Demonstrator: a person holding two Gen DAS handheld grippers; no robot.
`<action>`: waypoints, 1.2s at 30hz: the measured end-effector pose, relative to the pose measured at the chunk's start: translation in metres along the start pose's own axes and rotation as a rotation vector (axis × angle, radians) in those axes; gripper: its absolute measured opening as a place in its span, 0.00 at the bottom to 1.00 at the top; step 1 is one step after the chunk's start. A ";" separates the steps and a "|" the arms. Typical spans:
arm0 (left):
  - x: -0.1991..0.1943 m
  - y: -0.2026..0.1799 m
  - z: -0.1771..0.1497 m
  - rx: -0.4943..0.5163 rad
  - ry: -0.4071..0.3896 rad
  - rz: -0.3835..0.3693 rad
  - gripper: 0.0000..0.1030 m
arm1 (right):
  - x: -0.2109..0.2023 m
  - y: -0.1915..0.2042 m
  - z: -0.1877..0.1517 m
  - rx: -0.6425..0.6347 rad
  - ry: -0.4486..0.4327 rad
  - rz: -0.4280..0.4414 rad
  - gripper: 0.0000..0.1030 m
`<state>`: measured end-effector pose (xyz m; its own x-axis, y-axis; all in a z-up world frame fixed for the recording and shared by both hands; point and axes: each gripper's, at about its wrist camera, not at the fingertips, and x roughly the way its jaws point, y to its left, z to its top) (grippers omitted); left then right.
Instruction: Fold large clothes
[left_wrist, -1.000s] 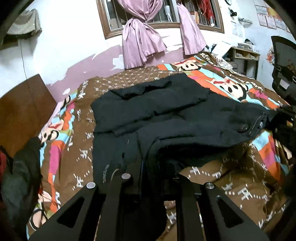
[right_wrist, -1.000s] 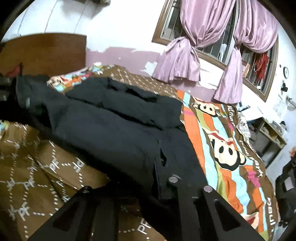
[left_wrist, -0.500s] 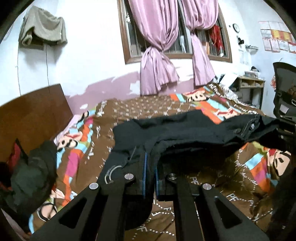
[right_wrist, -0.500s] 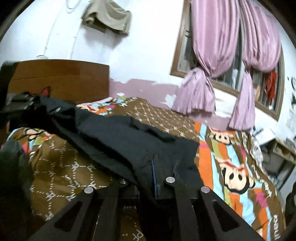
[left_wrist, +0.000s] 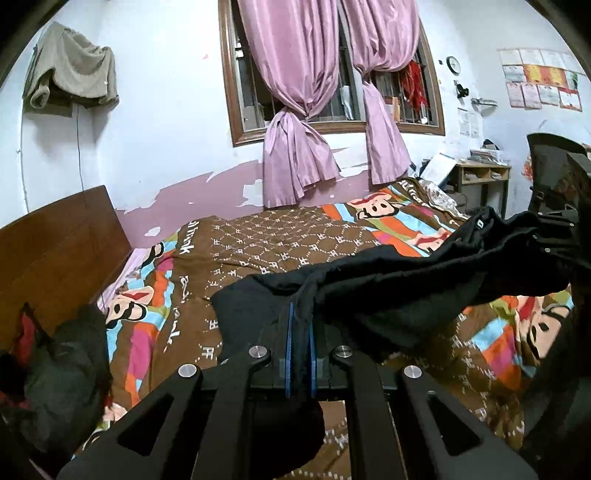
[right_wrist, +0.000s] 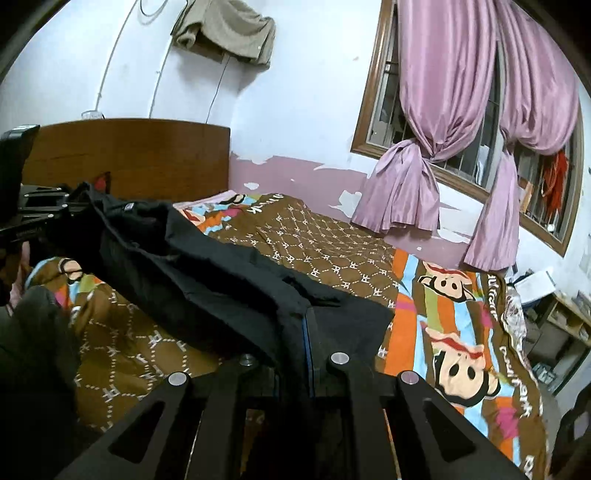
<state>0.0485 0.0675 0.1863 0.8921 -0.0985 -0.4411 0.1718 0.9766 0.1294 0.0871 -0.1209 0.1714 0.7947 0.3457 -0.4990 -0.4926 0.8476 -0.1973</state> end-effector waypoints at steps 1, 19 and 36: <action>0.006 0.003 0.004 -0.008 -0.002 0.001 0.05 | 0.005 -0.002 0.002 -0.010 0.004 -0.006 0.08; 0.140 0.050 0.069 -0.009 0.028 0.073 0.05 | 0.140 -0.061 0.057 -0.093 0.175 -0.043 0.09; 0.296 0.095 0.050 -0.085 0.145 0.040 0.05 | 0.277 -0.079 0.025 -0.095 0.182 -0.148 0.10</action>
<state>0.3497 0.1219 0.1126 0.8265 -0.0369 -0.5617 0.0964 0.9924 0.0768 0.3551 -0.0823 0.0701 0.7876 0.1354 -0.6012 -0.4139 0.8390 -0.3532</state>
